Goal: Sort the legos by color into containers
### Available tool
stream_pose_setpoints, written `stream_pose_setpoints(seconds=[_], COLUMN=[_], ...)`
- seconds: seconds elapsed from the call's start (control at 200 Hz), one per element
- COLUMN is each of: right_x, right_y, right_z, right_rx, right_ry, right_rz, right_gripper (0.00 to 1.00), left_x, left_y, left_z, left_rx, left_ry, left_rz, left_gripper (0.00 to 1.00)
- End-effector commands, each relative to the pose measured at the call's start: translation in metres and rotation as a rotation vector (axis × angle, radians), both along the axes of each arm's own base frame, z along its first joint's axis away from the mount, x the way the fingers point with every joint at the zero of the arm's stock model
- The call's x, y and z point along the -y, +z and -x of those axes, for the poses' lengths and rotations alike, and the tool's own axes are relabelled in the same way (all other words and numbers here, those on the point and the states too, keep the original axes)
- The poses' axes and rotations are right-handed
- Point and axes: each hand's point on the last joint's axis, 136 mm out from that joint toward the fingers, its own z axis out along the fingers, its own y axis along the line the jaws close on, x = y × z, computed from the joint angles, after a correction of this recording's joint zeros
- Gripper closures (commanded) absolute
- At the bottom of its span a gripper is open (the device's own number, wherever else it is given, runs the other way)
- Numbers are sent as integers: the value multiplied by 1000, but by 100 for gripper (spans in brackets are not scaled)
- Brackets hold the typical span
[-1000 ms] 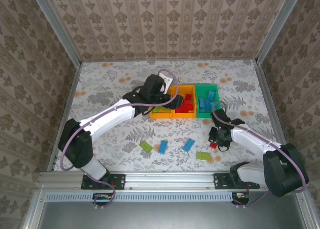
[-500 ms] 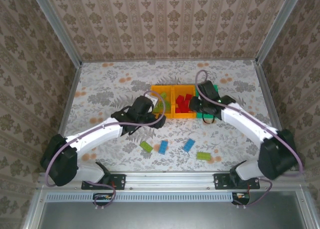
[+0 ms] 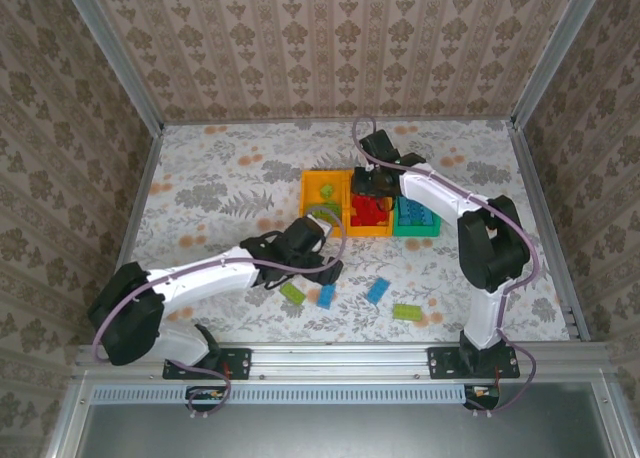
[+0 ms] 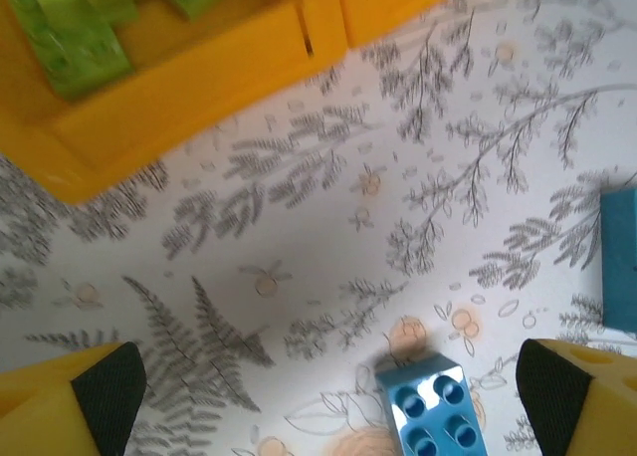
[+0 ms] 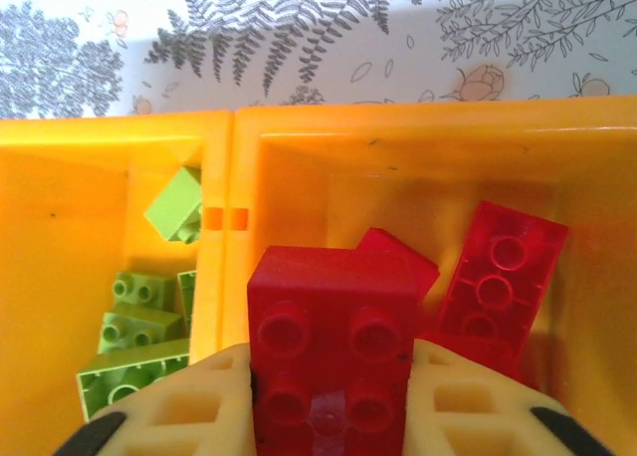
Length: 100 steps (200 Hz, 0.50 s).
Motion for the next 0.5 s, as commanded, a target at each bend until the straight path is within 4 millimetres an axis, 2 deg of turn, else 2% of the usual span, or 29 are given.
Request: stream_pose_setpoints(seconds=[0.0,0.135,0.325,0.495], right_x=[7,11,13,22], right_y=[-6,2,32,59], right_z=[0,6,15,32], right_rx=[-41,-27,36,100], right_ry=[-7,-18,-17,-17], right_rz=[20,15,-24,-51], right_gripper=[60,35,26,20], left_x=[-4,10,20,26], left_y=[-23,-36,-54,-63], left_z=[16,29,36,37], left_rx=[-74,-111,-149,-165], left_ry=[26,-14,-33,-51], left_rz=[-72,-116,-163,-183], left_gripper=[3,9,18,37])
